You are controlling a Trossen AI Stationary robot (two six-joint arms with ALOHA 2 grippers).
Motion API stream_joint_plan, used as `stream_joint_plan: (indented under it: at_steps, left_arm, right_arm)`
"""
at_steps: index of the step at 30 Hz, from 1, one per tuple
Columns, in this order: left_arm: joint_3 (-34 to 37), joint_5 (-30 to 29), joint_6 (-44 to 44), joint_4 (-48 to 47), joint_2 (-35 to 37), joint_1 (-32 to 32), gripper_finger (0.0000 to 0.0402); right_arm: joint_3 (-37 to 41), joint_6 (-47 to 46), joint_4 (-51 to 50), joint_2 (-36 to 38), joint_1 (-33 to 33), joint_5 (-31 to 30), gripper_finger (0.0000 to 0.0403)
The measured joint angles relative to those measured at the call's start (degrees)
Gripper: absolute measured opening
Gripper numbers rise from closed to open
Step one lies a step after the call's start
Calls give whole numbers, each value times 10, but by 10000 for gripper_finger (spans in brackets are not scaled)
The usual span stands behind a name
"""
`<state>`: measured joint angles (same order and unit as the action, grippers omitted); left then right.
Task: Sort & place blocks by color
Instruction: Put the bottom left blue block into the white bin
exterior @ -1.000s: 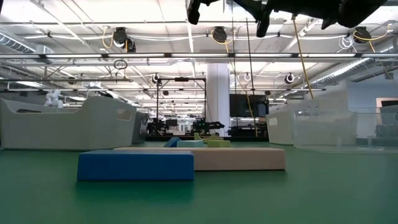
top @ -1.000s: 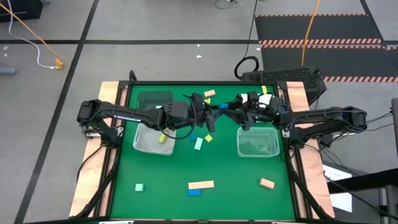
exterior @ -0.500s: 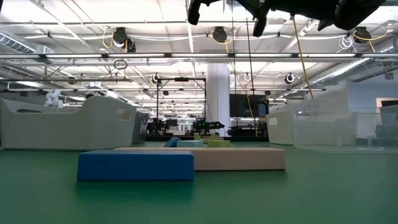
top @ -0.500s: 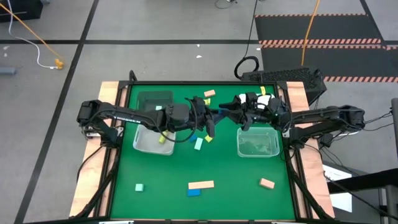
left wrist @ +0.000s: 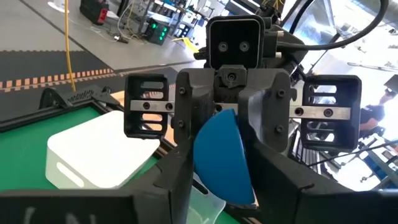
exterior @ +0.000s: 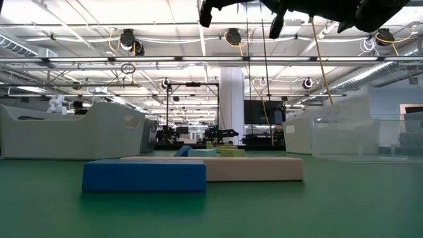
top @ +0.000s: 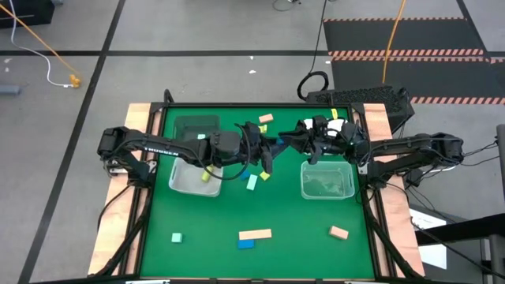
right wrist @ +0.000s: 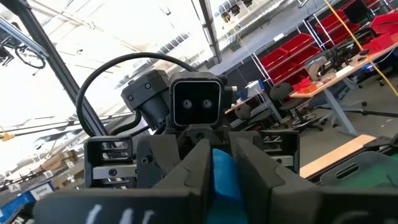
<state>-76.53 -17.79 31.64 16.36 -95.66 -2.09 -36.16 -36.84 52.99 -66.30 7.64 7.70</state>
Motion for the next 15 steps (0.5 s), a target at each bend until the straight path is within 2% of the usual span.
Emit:
stream_joint_plan:
  at_steps: [2, 5, 7, 11, 15]
  left_arm:
    - [0, 0, 0, 0, 0, 0, 147]
    - [0, 3, 5, 3, 0, 0, 114]
    - [0, 5, 4, 4, 0, 0, 89]
    - [0, 8, -4, 4, 0, 1, 89]
    - [0, 10, -4, 2, 0, 1, 89]
  right_arm:
    - [0, 0, 1, 0, 0, 5, 41]
    - [0, 0, 10, 0, 0, 10, 47]
    - [0, -1, 21, -1, 0, 12, 79]
    - [0, -4, 36, -1, 0, 13, 156]
    - [0, -36, 38, -1, 0, 20, 207]
